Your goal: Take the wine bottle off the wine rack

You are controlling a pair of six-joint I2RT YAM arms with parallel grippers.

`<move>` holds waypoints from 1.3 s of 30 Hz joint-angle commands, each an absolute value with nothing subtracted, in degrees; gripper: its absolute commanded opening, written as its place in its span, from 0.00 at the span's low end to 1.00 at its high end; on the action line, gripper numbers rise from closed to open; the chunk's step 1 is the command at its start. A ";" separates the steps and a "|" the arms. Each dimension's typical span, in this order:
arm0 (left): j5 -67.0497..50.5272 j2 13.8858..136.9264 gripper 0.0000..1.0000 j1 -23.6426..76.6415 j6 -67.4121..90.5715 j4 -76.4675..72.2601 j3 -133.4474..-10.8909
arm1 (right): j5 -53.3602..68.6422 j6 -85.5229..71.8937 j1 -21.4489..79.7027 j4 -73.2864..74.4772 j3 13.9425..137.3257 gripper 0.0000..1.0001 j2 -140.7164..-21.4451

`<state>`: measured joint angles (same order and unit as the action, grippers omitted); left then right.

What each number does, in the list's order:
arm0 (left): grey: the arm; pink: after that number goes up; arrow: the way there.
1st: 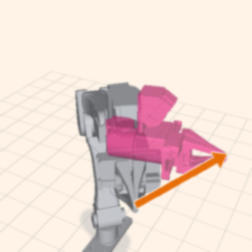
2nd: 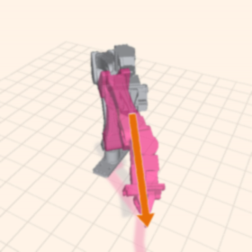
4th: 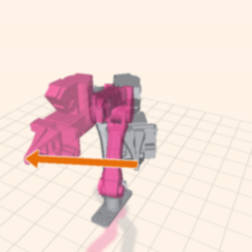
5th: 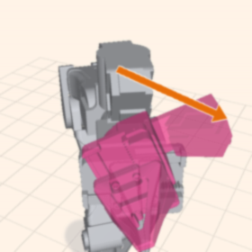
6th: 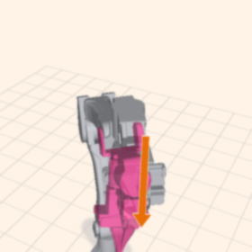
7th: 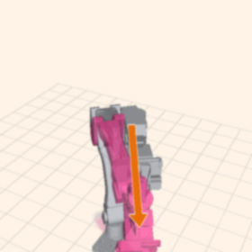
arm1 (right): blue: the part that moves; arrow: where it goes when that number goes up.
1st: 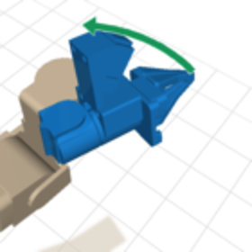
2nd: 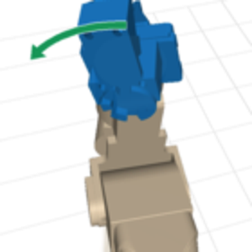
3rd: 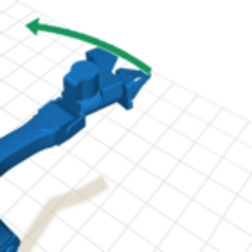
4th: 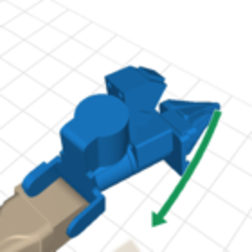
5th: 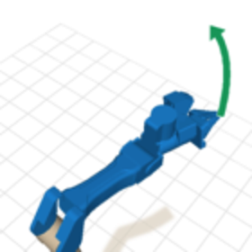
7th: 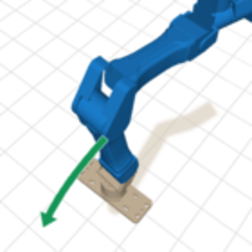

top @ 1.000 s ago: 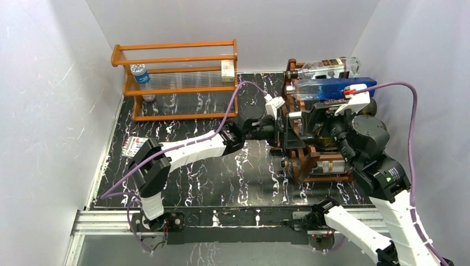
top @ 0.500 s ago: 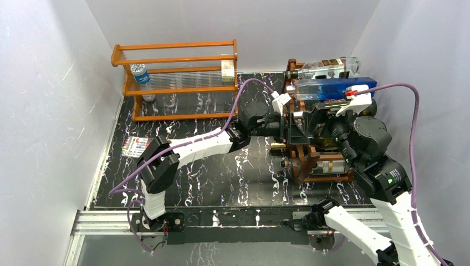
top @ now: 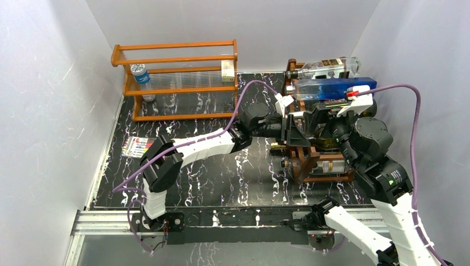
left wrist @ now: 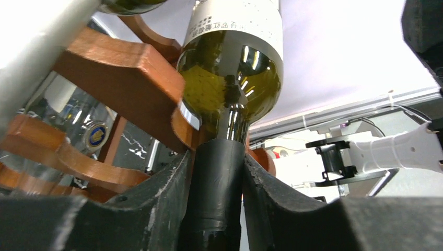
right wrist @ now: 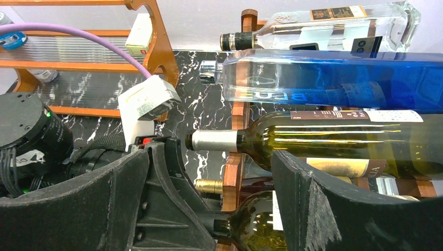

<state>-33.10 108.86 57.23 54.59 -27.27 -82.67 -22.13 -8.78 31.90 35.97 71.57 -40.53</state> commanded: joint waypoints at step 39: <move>-33.84 105.80 0.00 57.57 79.59 -60.13 -75.91 | -21.71 -8.19 32.11 32.70 73.22 0.98 -39.28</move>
<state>-33.15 109.10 57.17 76.58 -48.10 -74.89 -21.93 -8.80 31.90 35.94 71.57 -39.79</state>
